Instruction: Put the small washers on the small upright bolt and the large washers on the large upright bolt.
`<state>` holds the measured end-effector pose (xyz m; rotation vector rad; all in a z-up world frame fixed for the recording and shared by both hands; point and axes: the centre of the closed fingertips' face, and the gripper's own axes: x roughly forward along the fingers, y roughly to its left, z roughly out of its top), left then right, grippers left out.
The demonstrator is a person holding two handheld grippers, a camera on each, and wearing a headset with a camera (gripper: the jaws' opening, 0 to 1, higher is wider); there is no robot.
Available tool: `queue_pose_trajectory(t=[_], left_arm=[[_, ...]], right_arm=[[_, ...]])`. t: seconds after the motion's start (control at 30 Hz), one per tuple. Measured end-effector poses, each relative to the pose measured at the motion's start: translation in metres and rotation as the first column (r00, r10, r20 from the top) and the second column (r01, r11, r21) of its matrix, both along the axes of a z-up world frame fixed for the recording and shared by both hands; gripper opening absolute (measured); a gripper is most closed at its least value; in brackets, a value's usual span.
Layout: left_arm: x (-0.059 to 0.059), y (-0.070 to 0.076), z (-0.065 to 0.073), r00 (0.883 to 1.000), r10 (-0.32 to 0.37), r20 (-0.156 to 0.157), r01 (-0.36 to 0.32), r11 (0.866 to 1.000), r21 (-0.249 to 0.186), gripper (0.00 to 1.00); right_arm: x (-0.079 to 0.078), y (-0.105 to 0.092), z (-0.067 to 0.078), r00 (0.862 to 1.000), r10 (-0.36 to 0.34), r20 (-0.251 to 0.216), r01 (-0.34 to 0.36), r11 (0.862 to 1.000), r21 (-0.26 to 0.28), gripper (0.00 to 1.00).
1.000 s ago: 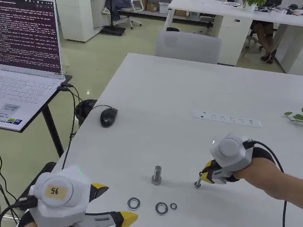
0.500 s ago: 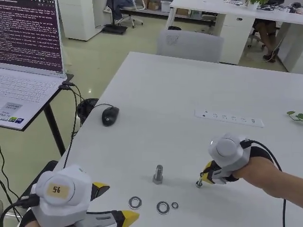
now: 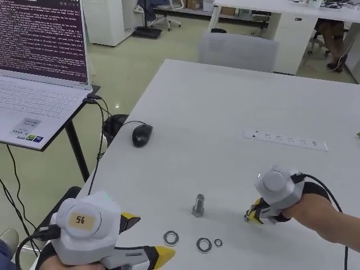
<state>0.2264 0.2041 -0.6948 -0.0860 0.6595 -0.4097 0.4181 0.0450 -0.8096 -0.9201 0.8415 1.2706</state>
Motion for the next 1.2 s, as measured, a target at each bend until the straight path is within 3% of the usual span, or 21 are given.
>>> queue_pose_trajectory(t=[0.27, 0.5, 0.83, 1.03, 1.2], left_arm=[[-0.001, 0.001, -0.001, 1.0, 0.002, -0.006, -0.002, 1.0, 0.003, 0.61], [0.001, -0.005, 0.0, 1.0, -0.009, -0.003, 0.01, 1.0, 0.005, 0.61], [0.001, -0.009, 0.0, 1.0, -0.022, -0.001, 0.022, 1.0, 0.005, 0.61], [0.0, -0.01, 0.002, 1.0, -0.03, 0.0, 0.03, 0.999, 0.013, 0.61], [0.0, -0.011, 0.002, 1.0, -0.027, 0.003, 0.027, 1.0, 0.009, 0.61]], right_arm=[[0.0, -0.003, -0.005, 0.999, -0.043, -0.021, 0.044, 0.999, 0.012, 0.14], [-0.002, -0.021, -0.005, 0.995, -0.092, -0.026, 0.092, 0.995, 0.023, 0.16], [-0.028, -0.047, -0.013, 0.992, -0.112, -0.06, 0.113, 0.993, 0.023, 0.17], [-0.045, -0.038, -0.009, 0.993, -0.089, -0.08, 0.094, 0.994, 0.052, 0.17], [-0.065, -0.017, -0.009, 0.995, -0.025, -0.097, 0.033, 0.996, 0.082, 0.17]])
